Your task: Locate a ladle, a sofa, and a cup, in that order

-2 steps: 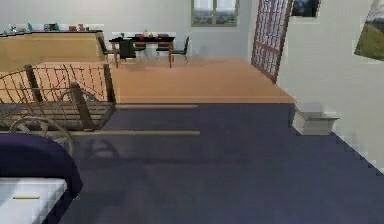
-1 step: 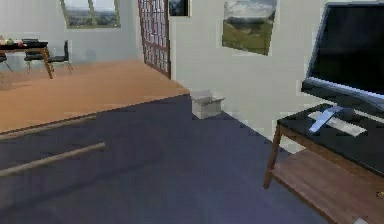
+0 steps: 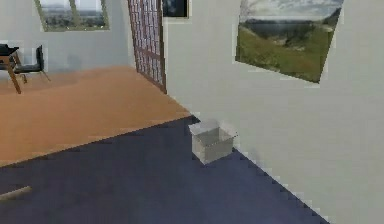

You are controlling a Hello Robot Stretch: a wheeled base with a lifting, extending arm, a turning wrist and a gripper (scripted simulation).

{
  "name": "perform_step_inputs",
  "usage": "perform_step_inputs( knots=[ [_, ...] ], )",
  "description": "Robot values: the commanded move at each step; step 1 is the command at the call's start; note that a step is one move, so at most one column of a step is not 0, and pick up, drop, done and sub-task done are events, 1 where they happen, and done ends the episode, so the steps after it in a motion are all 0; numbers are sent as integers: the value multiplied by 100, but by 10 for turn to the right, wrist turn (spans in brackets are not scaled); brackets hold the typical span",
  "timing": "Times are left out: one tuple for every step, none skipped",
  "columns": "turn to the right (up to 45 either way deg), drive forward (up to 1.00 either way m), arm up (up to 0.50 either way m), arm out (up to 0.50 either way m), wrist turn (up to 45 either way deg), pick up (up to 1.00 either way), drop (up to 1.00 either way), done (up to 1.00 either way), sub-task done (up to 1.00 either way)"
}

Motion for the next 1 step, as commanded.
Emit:
perform_step_inputs(
  knots=[
    [60, 0, 0, 0, 0, 0, 0, 0, 0]
  ],
)
